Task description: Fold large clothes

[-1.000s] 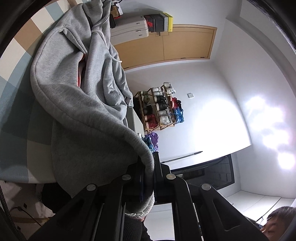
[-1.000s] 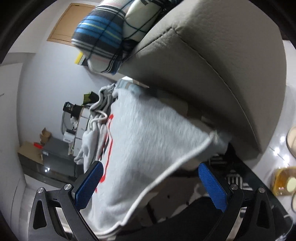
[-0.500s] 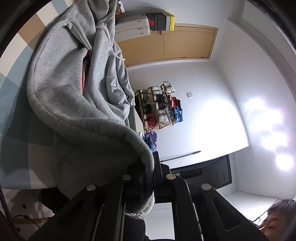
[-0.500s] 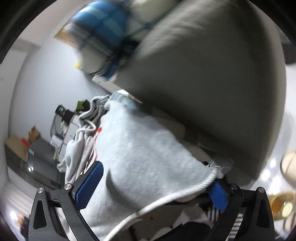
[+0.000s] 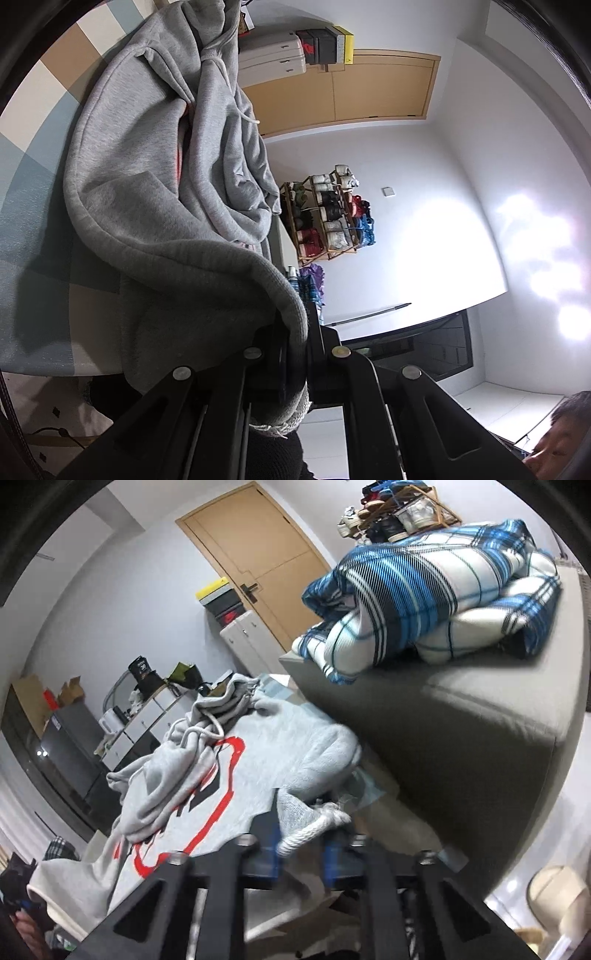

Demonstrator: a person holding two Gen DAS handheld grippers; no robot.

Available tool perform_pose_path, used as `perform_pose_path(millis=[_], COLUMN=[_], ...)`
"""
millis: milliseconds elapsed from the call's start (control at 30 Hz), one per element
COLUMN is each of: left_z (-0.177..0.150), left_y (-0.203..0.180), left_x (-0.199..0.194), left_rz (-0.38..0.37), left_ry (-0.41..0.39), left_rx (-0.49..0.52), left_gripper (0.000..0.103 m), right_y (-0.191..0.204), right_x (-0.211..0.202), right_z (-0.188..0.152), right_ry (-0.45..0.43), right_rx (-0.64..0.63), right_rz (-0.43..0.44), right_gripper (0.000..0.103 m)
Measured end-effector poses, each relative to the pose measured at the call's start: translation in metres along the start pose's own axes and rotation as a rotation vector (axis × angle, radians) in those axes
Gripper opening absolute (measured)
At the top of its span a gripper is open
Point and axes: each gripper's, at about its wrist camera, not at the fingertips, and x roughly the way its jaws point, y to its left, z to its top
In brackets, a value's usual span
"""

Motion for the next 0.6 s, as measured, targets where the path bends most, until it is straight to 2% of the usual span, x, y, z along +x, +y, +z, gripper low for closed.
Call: perform_pose_path(millis=[267, 367, 400, 433, 500, 600], left_z=[-0.005, -0.007, -0.008, -0.009, -0.012, -0.016], left_y=[0.009, 0.011, 0.012, 0.013, 0.018, 0.024], left_x=[-0.006, -0.005, -0.005, -0.004, -0.006, -0.005], left_rz=[0.091, 0.134, 0.161, 0.173, 0.186, 0.215], left_ry=[-0.021, -0.023, -0.022, -0.025, -0.045, -0.042], left_rx=[-0.019, -0.023, -0.028, -0.034, -0.064, -0.083], left_gripper=[0.002, 0.006, 0.018, 0.037, 0.058, 0.061], right_y=[0.009, 0.013, 0.014, 0.015, 0.017, 0.018], right_x=[-0.004, -0.010, -0.011, -0.012, -0.013, -0.014], right_z=[0.007, 0.009, 0.009, 0.010, 0.011, 0.014], right_ry=[0.006, 0.001, 0.001, 0.002, 0.005, 0.008], right_rx=[0.003, -0.013, -0.016, -0.019, -0.019, -0.018], right_rz=[0.002, 0.006, 0.009, 0.008, 0.011, 0.016], right_gripper=[0.008, 0.008, 0.008, 0.008, 0.008, 0.008])
